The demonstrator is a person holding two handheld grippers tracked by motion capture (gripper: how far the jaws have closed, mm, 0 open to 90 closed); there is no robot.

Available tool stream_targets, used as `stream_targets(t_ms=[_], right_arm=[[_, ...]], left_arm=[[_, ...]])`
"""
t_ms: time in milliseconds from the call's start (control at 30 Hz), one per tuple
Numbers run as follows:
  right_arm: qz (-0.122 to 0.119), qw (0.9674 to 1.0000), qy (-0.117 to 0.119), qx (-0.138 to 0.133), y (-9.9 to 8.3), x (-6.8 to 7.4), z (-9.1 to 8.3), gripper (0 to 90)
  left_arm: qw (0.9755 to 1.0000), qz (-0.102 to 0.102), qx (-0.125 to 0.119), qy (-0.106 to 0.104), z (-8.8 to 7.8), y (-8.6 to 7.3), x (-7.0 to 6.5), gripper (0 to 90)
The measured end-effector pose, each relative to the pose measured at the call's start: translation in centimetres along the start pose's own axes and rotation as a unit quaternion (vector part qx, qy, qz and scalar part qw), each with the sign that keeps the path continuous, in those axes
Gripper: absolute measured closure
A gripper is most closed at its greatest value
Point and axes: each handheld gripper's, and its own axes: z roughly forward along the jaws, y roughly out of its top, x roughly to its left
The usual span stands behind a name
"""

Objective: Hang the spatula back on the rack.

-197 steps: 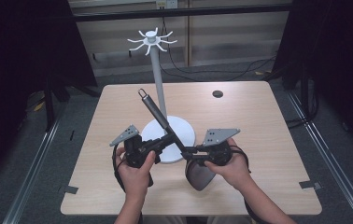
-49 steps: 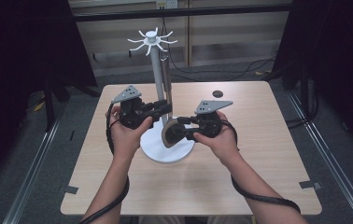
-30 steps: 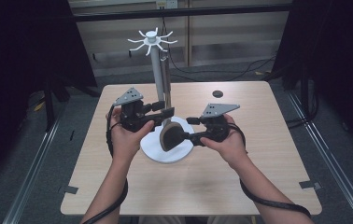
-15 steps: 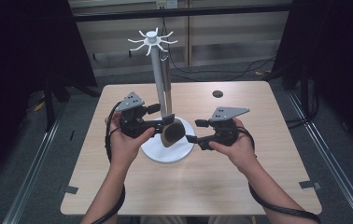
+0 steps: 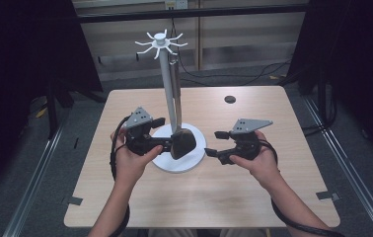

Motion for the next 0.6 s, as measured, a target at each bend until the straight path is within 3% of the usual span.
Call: stream_targets(t_ms=[300,600], right_arm=[[0.003,0.9999,-0.008,0.010,-1.3,-0.2,-0.8,25.6],[0.008,0.9997,-0.017,0.016,-2.7,-0.5,-1.6,24.6]], left_arm=[[0.9999,-0.008,0.006,0.004,-0.3,-1.8,0.1,16.5],[0.9997,0.001,0.021,0.012,-0.2,-3.2,0.1,13.9]])
